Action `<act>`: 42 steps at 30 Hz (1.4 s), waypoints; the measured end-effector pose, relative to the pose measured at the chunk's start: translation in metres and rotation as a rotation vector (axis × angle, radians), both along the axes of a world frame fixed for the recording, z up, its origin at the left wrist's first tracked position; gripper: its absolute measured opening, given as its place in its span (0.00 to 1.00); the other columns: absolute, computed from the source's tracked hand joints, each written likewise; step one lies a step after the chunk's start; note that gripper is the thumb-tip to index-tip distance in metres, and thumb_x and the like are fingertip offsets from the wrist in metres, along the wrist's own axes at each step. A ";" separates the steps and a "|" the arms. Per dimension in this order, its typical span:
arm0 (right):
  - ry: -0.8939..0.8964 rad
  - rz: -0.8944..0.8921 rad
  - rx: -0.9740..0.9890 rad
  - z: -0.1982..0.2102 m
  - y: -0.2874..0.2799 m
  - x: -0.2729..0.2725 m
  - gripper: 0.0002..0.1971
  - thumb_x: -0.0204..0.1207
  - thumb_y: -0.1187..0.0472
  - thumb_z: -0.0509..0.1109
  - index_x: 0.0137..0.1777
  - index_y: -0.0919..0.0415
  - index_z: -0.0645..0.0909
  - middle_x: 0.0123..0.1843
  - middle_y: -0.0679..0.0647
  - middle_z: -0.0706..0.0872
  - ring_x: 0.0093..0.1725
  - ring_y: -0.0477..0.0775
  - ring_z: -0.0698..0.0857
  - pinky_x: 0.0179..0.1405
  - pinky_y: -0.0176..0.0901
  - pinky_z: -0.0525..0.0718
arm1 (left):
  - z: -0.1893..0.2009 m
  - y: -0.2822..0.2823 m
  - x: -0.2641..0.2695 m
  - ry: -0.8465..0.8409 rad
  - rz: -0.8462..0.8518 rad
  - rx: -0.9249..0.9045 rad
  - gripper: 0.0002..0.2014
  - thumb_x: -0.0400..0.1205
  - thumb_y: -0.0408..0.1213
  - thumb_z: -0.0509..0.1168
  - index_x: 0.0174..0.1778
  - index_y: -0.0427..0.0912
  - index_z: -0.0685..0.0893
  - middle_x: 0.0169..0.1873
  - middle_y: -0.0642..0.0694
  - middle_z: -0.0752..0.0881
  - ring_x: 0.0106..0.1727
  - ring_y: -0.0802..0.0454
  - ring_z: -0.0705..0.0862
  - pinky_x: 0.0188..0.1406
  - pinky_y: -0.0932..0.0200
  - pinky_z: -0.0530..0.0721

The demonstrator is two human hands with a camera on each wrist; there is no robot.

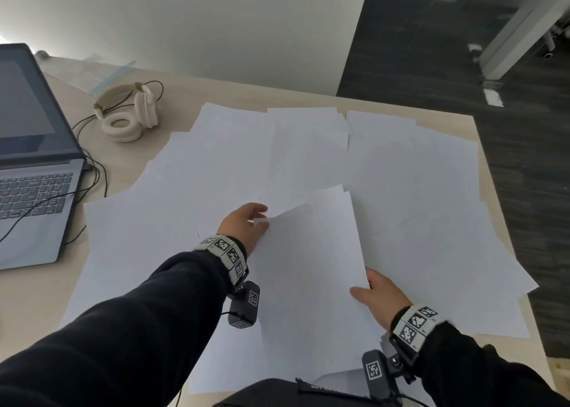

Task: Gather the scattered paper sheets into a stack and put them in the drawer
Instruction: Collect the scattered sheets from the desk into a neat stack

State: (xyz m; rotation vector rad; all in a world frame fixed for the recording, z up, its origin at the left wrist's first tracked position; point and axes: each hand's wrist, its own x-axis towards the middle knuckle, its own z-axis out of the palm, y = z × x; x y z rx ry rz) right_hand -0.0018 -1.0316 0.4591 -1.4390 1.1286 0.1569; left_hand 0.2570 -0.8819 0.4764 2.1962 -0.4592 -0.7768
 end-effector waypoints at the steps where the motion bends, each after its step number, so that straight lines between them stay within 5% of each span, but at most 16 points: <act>1: 0.003 -0.006 -0.016 -0.001 -0.001 0.000 0.14 0.79 0.72 0.68 0.60 0.58 0.83 0.52 0.52 0.92 0.48 0.50 0.90 0.48 0.42 0.86 | -0.001 0.002 0.002 0.000 0.041 -0.029 0.18 0.79 0.39 0.70 0.65 0.55 0.81 0.56 0.56 0.85 0.55 0.56 0.83 0.59 0.56 0.82; 6: -0.122 -0.269 0.085 0.004 -0.008 0.003 0.12 0.80 0.74 0.66 0.55 0.60 0.84 0.51 0.59 0.91 0.47 0.61 0.88 0.55 0.58 0.85 | -0.003 0.029 0.008 -0.001 0.261 0.002 0.34 0.76 0.50 0.74 0.77 0.51 0.70 0.71 0.49 0.74 0.70 0.49 0.77 0.69 0.48 0.77; 10: -0.166 -0.290 0.117 0.005 -0.008 0.012 0.11 0.81 0.71 0.67 0.56 0.58 0.84 0.50 0.58 0.92 0.48 0.62 0.89 0.54 0.59 0.86 | -0.009 0.041 -0.001 0.274 0.190 0.004 0.36 0.78 0.56 0.71 0.79 0.48 0.68 0.61 0.52 0.83 0.53 0.50 0.88 0.57 0.45 0.87; 14: -0.141 -0.189 0.097 0.003 0.001 0.024 0.10 0.81 0.69 0.68 0.59 0.59 0.83 0.53 0.55 0.92 0.53 0.58 0.90 0.58 0.54 0.86 | -0.014 0.040 -0.007 0.464 0.139 0.047 0.39 0.79 0.47 0.72 0.84 0.50 0.60 0.67 0.44 0.80 0.51 0.47 0.87 0.46 0.50 0.91; 18: -0.110 -0.131 0.138 -0.004 0.009 0.026 0.11 0.81 0.66 0.69 0.61 0.60 0.83 0.56 0.56 0.92 0.57 0.59 0.89 0.64 0.59 0.84 | -0.013 0.041 -0.004 0.450 0.119 0.048 0.35 0.81 0.38 0.69 0.83 0.56 0.62 0.54 0.49 0.87 0.46 0.48 0.87 0.39 0.54 0.87; 22: -0.114 -0.159 0.239 -0.003 0.012 0.031 0.10 0.80 0.66 0.70 0.60 0.60 0.82 0.53 0.57 0.92 0.53 0.59 0.90 0.52 0.51 0.88 | -0.014 0.039 -0.001 0.419 0.085 0.059 0.36 0.80 0.37 0.68 0.82 0.57 0.60 0.50 0.47 0.87 0.36 0.51 0.83 0.25 0.61 0.80; 27: -0.065 -0.037 0.193 0.001 0.014 0.043 0.14 0.74 0.71 0.74 0.59 0.64 0.84 0.48 0.53 0.93 0.49 0.56 0.91 0.53 0.52 0.87 | -0.016 0.030 0.005 0.538 0.085 0.036 0.14 0.79 0.36 0.72 0.61 0.42 0.84 0.48 0.44 0.90 0.40 0.51 0.87 0.40 0.57 0.85; 33: -0.190 -0.112 0.005 0.033 0.010 0.065 0.08 0.77 0.70 0.72 0.51 0.60 0.88 0.46 0.52 0.94 0.47 0.53 0.92 0.53 0.46 0.86 | 0.017 0.030 0.022 0.478 0.185 -0.237 0.18 0.61 0.39 0.75 0.48 0.45 0.89 0.47 0.42 0.92 0.51 0.39 0.90 0.61 0.38 0.85; 35: -0.229 -0.140 -0.040 0.045 0.005 0.074 0.01 0.75 0.66 0.76 0.43 0.63 0.88 0.42 0.55 0.93 0.43 0.57 0.91 0.51 0.49 0.86 | 0.043 0.029 0.027 0.455 0.208 -0.424 0.17 0.62 0.36 0.76 0.48 0.43 0.90 0.46 0.41 0.93 0.51 0.40 0.91 0.61 0.40 0.86; 38: -0.265 -0.178 -0.123 0.055 0.000 0.085 0.16 0.69 0.61 0.81 0.25 0.61 0.79 0.25 0.54 0.81 0.28 0.54 0.81 0.39 0.48 0.79 | 0.073 0.031 0.034 0.389 0.085 -0.580 0.20 0.66 0.34 0.76 0.55 0.41 0.89 0.50 0.44 0.93 0.53 0.46 0.91 0.57 0.53 0.87; 41: -0.357 -0.158 -0.119 0.070 0.005 0.090 0.04 0.72 0.70 0.77 0.41 0.61 0.88 0.37 0.50 0.92 0.38 0.50 0.90 0.43 0.40 0.86 | 0.080 0.034 0.037 0.341 -0.029 -0.552 0.18 0.67 0.33 0.77 0.54 0.44 0.88 0.47 0.49 0.92 0.51 0.52 0.90 0.52 0.60 0.86; 42: -0.368 -0.128 -0.107 0.073 0.007 0.091 0.09 0.73 0.71 0.75 0.49 0.58 0.89 0.44 0.48 0.93 0.45 0.47 0.91 0.45 0.36 0.85 | 0.077 0.035 0.037 0.338 -0.059 -0.533 0.17 0.67 0.32 0.76 0.51 0.45 0.88 0.45 0.50 0.92 0.48 0.54 0.89 0.49 0.62 0.85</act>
